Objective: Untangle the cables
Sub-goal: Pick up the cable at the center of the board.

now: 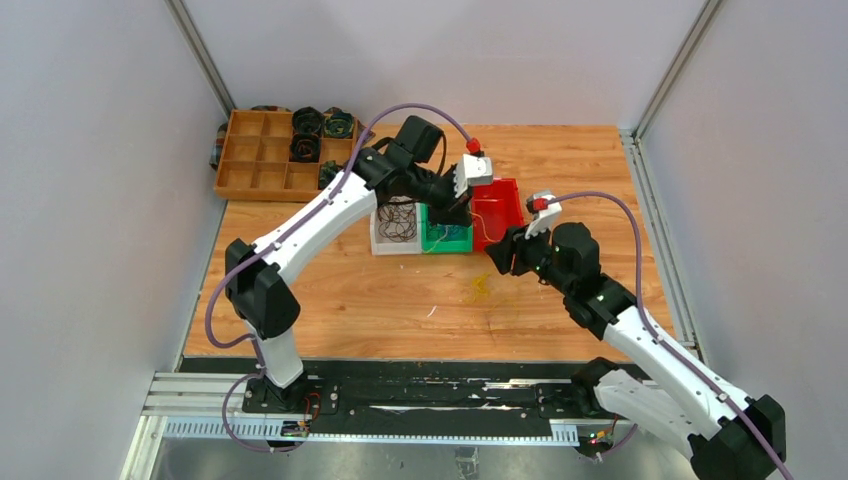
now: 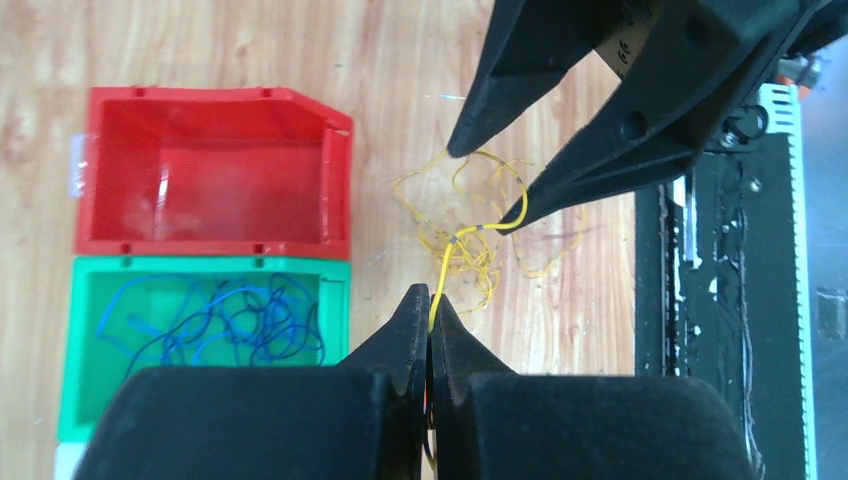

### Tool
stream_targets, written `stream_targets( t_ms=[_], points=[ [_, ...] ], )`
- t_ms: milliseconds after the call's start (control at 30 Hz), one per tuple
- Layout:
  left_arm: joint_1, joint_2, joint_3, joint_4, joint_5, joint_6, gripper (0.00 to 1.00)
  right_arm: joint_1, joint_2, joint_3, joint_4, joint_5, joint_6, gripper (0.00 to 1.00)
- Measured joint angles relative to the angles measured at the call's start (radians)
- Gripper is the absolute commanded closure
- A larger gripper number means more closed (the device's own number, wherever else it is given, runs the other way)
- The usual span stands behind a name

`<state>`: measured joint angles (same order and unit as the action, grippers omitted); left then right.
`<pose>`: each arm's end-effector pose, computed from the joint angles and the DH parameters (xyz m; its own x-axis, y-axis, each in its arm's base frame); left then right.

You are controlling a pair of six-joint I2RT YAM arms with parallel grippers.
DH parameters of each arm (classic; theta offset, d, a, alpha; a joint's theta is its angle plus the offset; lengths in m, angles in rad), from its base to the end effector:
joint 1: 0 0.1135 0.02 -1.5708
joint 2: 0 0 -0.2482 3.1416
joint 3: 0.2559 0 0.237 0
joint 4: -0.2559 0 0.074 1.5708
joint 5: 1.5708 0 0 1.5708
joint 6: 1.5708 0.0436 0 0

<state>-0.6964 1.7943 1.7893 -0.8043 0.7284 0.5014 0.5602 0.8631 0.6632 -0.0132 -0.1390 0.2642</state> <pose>0.2714 -0.2648 0.3373 -0.0875 0.5407 -0.8367 0.9957 0.0205 -0.0909 0.1745 0.1166 0.2906 -0.3403 0.0918 -0.9358 -0.5719 0.7698 0.2835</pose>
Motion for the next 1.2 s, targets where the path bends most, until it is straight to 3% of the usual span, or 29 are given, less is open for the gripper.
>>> stream_targets(
  t_ms=[167,367,900,1200],
  points=[
    [0.000,-0.052,0.024,0.029,-0.080,-0.052,0.99,0.000,-0.034,-0.086,0.071,0.047,-0.004,0.48],
    [0.000,-0.071,0.198,0.031,-0.081,-0.127,0.99,0.000,0.064,-0.093,0.245,0.017,0.013,0.48],
    [0.000,-0.189,0.504,-0.036,-0.063,-0.255,1.00,0.017,0.390,-0.087,0.565,-0.125,0.141,0.70],
    [0.000,-0.282,0.575,0.034,-0.151,-0.324,0.99,0.097,0.444,-0.200,0.694,-0.126,0.190,0.71]
  ],
)
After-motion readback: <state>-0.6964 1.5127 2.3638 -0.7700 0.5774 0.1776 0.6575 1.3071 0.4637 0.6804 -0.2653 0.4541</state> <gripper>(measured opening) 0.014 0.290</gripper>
